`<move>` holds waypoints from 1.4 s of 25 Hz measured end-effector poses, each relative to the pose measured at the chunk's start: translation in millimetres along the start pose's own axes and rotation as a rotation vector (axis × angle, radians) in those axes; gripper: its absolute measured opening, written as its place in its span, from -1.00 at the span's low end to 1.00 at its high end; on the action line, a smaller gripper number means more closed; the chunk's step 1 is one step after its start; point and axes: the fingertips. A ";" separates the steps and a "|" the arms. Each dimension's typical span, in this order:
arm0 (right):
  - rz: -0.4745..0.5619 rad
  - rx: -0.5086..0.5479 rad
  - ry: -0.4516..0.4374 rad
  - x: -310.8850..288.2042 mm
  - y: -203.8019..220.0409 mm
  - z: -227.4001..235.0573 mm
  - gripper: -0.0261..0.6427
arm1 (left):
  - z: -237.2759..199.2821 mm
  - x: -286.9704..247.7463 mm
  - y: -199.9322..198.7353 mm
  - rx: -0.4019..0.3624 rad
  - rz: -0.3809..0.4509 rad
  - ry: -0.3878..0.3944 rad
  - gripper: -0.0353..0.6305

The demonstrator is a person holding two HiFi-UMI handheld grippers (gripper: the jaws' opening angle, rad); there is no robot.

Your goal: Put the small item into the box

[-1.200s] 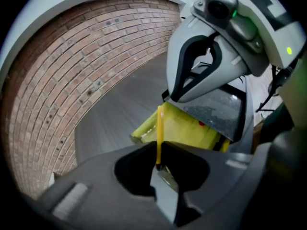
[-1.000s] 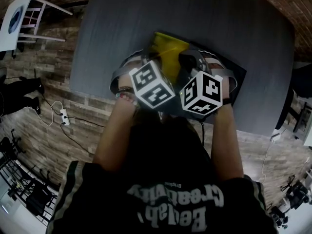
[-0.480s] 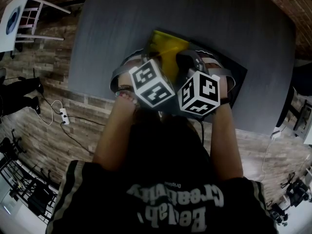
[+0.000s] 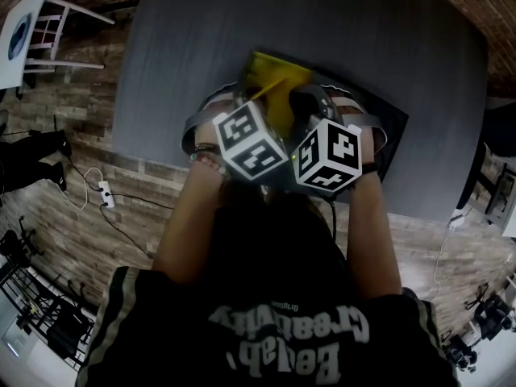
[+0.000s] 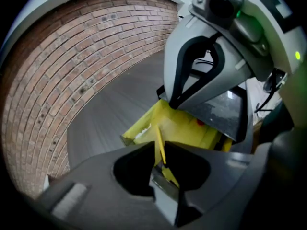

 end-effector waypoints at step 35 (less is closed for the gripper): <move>-0.002 0.011 -0.005 -2.6 -5.5 -4.2 -0.91 | 1.2 -0.7 11.3 0.027 -0.025 0.009 -0.88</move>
Point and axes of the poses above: the fingertips, and each gripper's own axes: x backward along the fingers, z to its right, y out of its underside, and after that the axes turned 2 degrees about -x, right-handed
